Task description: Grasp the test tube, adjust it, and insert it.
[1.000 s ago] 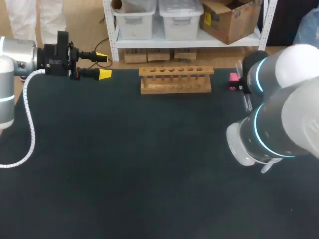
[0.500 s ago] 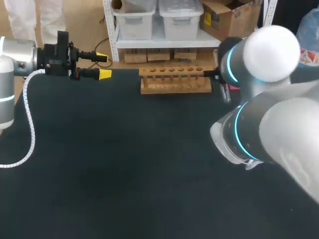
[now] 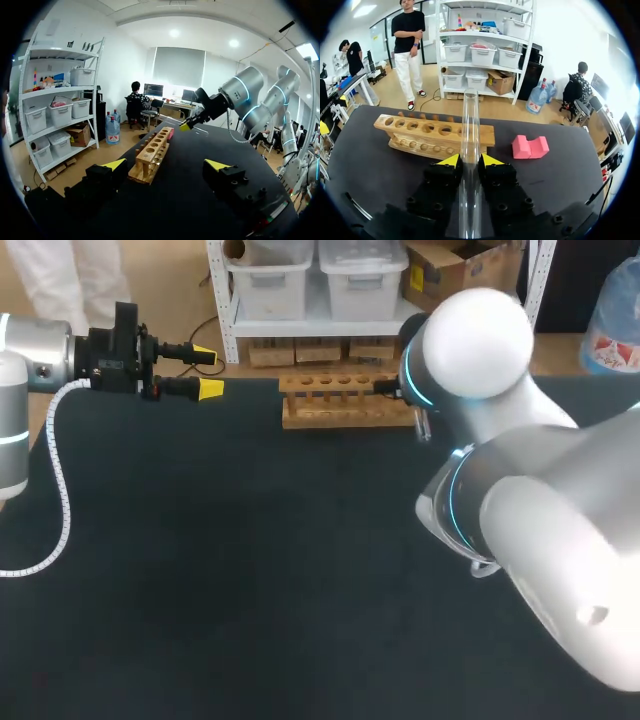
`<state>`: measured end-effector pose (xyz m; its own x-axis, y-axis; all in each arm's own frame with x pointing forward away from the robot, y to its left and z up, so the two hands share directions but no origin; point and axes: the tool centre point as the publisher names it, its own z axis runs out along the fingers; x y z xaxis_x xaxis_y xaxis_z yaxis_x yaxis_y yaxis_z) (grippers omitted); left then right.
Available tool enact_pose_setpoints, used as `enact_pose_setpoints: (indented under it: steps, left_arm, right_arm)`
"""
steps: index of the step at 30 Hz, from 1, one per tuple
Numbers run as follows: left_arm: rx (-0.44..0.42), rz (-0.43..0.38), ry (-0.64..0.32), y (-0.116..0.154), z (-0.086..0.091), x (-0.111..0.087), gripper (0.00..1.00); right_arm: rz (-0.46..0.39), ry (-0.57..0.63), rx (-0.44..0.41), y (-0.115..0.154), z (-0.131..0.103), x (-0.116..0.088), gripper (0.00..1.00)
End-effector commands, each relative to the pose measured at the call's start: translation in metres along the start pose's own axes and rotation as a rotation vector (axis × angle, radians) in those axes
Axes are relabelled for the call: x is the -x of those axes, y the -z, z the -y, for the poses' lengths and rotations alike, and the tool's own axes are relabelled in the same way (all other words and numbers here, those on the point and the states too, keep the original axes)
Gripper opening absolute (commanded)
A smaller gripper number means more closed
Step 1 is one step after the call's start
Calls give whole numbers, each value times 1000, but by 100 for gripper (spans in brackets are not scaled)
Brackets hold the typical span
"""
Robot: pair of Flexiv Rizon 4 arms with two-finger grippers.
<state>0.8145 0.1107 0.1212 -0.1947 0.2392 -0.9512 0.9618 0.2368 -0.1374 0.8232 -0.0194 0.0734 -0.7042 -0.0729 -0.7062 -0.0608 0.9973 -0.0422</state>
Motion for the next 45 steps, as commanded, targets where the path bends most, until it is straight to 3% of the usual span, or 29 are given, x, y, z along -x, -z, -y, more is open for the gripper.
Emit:
enact_pose_setpoints:
  steps: [1, 16, 45]
  left_arm:
    - [0, 2, -2, 0, -1, -1, 100]
    - [0, 2, -2, 0, -1, -1, 100]
    - [0, 2, -2, 0, -1, -1, 100]
  right_arm:
    - [9, -2, 1, -7, -6, -1, 0]
    - [-3, -12, 43, -24, -27, -3, 0]
    - [-102, -7, 81, -43, -24, -8, 0]
